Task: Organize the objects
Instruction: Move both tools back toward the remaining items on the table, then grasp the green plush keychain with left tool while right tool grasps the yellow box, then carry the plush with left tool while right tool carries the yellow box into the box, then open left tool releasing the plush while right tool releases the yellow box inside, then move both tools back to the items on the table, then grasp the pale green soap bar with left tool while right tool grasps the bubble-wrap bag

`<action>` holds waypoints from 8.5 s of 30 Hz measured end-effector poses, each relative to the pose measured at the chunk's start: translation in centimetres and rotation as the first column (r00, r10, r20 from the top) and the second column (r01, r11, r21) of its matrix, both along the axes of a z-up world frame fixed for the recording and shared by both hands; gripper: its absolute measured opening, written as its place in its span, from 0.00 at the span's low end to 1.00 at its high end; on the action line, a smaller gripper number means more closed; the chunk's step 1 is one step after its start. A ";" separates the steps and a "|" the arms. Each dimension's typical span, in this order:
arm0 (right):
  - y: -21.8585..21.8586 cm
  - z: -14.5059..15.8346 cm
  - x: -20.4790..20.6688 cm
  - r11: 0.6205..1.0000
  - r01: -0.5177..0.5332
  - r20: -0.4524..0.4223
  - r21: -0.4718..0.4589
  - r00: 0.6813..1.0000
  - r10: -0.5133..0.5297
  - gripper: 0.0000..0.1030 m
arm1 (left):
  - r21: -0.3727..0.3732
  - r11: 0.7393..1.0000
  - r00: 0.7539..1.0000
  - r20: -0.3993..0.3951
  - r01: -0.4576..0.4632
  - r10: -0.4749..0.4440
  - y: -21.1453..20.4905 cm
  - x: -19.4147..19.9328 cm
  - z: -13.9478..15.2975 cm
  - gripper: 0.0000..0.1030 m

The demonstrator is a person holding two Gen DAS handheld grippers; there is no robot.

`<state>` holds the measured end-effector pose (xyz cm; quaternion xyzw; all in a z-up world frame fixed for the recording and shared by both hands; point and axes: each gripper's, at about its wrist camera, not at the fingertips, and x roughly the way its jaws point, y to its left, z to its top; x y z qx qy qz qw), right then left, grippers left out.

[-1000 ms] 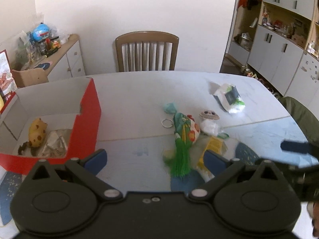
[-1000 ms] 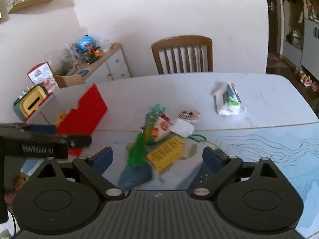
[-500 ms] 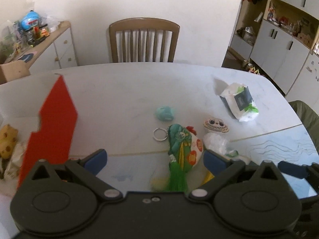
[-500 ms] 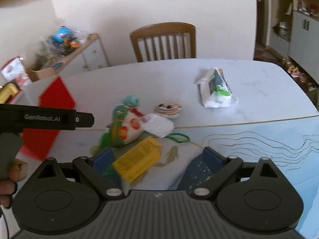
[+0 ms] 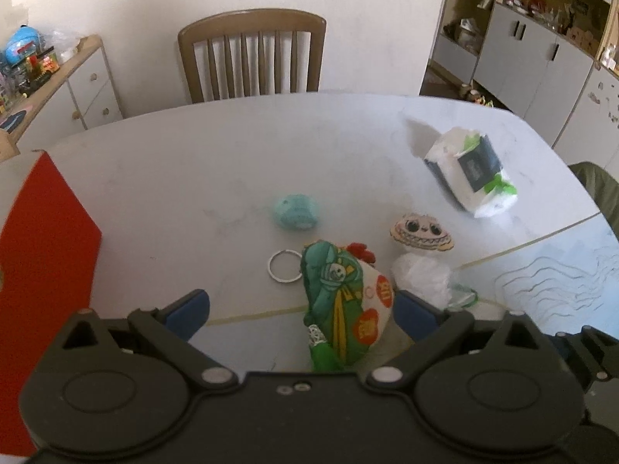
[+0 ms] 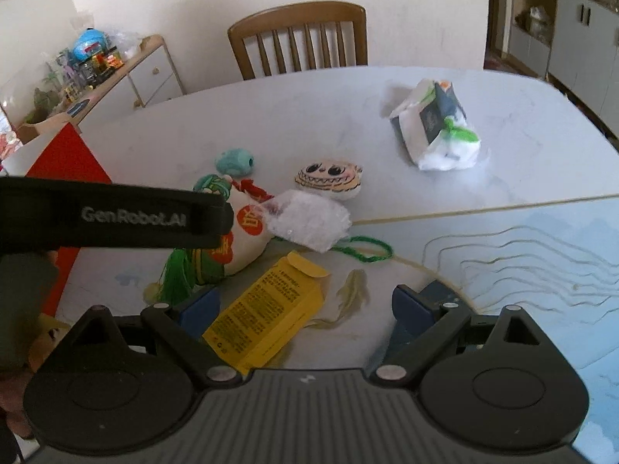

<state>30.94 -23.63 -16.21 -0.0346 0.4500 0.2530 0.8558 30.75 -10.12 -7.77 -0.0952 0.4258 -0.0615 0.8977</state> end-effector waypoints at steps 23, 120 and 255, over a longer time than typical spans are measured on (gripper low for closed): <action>-1.3 -0.7 0.0 0.995 -0.044 -0.137 0.092 0.989 0.056 0.42 | -0.129 0.987 0.995 0.016 0.095 -0.094 -0.7 0.9 -1.3 0.48; 33.1 7.4 -9.6 0.964 -0.248 0.014 -0.098 0.968 0.251 0.30 | -0.055 0.983 0.984 0.032 -0.175 0.177 35.9 -3.4 -0.1 0.41; 1.7 0.9 7.9 0.998 0.031 -0.119 0.061 0.993 -0.024 0.82 | 0.008 0.997 0.997 0.032 -0.071 0.071 -1.3 -5.0 -3.4 0.94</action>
